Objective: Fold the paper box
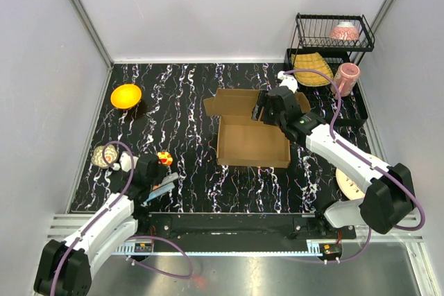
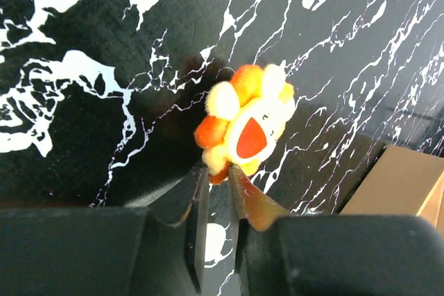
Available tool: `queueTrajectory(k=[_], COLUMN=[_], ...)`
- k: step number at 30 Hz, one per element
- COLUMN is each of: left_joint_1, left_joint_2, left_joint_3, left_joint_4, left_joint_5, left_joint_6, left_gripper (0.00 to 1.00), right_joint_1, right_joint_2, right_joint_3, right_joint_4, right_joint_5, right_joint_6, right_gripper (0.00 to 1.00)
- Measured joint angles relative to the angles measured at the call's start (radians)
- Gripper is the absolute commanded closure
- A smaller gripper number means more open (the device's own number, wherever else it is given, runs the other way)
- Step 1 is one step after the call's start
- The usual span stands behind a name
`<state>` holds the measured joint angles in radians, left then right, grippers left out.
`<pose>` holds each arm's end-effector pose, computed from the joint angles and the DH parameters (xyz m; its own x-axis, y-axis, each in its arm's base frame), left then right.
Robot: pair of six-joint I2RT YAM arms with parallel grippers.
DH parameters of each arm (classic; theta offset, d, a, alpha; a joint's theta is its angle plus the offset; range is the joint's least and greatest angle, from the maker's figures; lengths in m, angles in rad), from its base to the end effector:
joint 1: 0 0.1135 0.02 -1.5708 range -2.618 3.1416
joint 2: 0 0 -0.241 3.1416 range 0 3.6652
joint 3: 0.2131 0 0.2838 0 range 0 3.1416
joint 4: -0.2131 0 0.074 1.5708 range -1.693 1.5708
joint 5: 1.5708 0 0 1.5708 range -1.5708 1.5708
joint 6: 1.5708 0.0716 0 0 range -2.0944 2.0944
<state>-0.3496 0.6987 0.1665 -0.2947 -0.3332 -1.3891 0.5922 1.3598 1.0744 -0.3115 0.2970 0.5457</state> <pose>0.1967 -0.0468 0.0752 -0.2386 -0.9023 -0.3591 -0.6590 0.4220 -0.6225 0.3190 0.1894 0.2486 -0.5714 0.2137 -0.7923 -0.0425 0.9565 0.2887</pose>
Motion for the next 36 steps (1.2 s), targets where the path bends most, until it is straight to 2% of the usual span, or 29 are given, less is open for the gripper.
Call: queueTrajectory(k=[1,4,9,12,15,20,23,25,27,30,36], left_joint_1=[0.001,0.002,0.002,-0.015,-0.095,-0.329,-0.500,-0.558,-0.581,-0.584,-0.584], left_joint_2=[-0.006,-0.038,-0.160,-0.213,-0.183,-0.001,0.178,0.289,0.426,0.526,0.759], left_joint_3=[-0.002,-0.011,0.006,0.072,0.174,0.301,0.383,0.420,0.461,0.500,0.693], left_joint_4=[0.000,-0.011,-0.068,-0.092,-0.081,0.020,0.109,0.169,0.224,0.247,0.314], left_joint_5=[-0.002,-0.008,-0.007,-0.008,-0.019,-0.042,-0.060,-0.056,-0.039,-0.021,0.023], left_joint_6=[0.000,0.005,0.051,0.081,0.103,0.147,0.184,0.197,0.218,0.244,0.298], left_gripper=[0.91,0.98,1.00,1.00,1.00,1.00,1.00,1.00,1.00,1.00,0.98], right_joint_1=[0.000,0.000,-0.001,-0.001,-0.001,-0.002,-0.002,-0.003,-0.004,-0.004,-0.005], right_joint_2=[0.000,0.000,0.000,0.000,0.000,0.000,-0.001,-0.001,-0.001,-0.001,-0.001], right_joint_3=[0.000,0.000,0.000,0.000,0.003,0.029,0.048,0.061,0.069,0.074,0.077], right_joint_4=[0.000,0.000,-0.001,-0.003,-0.016,-0.041,-0.057,-0.069,-0.078,-0.089,-0.105], right_joint_5=[0.000,-0.001,-0.002,-0.001,0.001,0.005,0.016,0.026,0.034,0.040,0.044], right_joint_6=[0.000,0.000,0.001,0.001,0.000,0.000,-0.002,-0.005,-0.008,-0.011,-0.011], right_gripper=[0.27,0.28,0.28,0.28,0.28,0.28,0.28,0.28,0.27,0.28,0.28])
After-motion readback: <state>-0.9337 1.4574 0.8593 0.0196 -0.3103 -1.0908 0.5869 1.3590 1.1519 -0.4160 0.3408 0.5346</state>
